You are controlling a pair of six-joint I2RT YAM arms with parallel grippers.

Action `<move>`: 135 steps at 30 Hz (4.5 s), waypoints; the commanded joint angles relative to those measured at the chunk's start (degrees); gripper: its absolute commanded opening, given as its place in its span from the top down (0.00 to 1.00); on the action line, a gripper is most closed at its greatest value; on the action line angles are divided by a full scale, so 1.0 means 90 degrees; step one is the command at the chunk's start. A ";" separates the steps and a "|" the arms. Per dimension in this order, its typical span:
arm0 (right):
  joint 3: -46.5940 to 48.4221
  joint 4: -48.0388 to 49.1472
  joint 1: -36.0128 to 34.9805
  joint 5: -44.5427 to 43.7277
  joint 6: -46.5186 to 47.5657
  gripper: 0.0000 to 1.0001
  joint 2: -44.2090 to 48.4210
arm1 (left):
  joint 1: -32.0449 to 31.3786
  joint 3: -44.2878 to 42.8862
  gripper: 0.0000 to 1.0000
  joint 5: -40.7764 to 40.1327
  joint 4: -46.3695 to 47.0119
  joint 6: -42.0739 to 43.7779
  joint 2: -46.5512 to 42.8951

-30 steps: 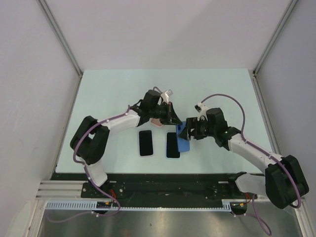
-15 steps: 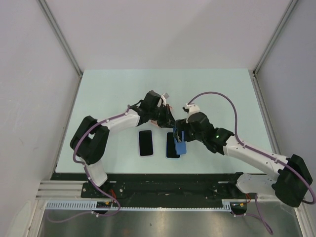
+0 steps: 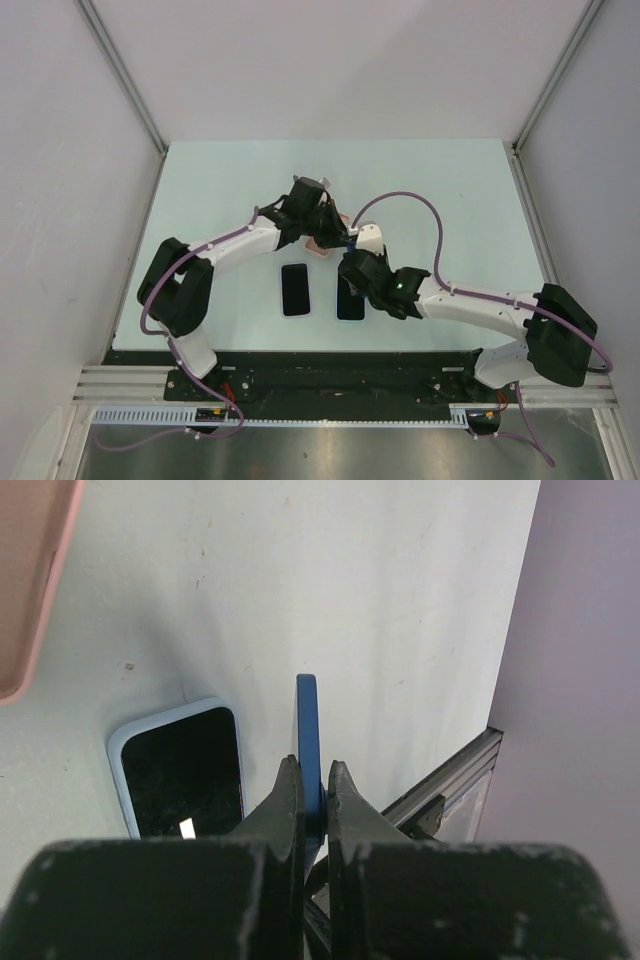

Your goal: Put the phone into the phone case

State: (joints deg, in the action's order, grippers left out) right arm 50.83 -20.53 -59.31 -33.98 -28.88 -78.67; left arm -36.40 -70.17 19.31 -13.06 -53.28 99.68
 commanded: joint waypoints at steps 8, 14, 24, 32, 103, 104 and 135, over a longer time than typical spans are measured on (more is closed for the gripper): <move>0.0495 -0.0111 -0.0353 -0.1430 -0.0248 0.52 -0.0955 | 0.0031 -0.0348 1.00 -0.0124 -0.0082 -0.0487 -0.0441; 0.0690 -0.0384 -0.0383 -0.1840 -0.0306 0.79 -0.1317 | 0.0031 -0.0299 1.00 0.0012 -0.0082 -0.0467 -0.0421; 0.0700 -0.0541 -0.0168 -0.1812 -0.0287 1.00 -0.1044 | 0.0080 -0.0942 0.18 -0.0162 -0.0618 0.0381 -0.0275; 0.0554 -0.0619 0.0495 -0.1021 -0.0248 1.00 -0.0566 | 0.0782 -0.1696 0.18 -0.0963 -0.1878 0.1893 0.0018; -0.1839 0.0210 0.4842 0.5248 -0.0316 0.99 0.3039 | -0.1209 -0.0534 0.45 -0.0290 0.0513 0.0294 0.1288; -0.1878 0.0279 0.4851 0.5414 -0.0422 0.99 0.2980 | -0.1161 -0.0495 0.48 -0.0290 0.0523 0.0314 0.1288; -0.3450 0.2174 0.5271 0.6646 -0.1097 0.99 0.1955 | -0.1522 0.0189 0.92 0.0169 0.1285 0.0295 0.1854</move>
State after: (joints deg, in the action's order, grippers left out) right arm 20.40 -5.56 -11.97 22.11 -38.96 -59.09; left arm -49.52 -69.08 20.01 -3.60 -49.76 116.03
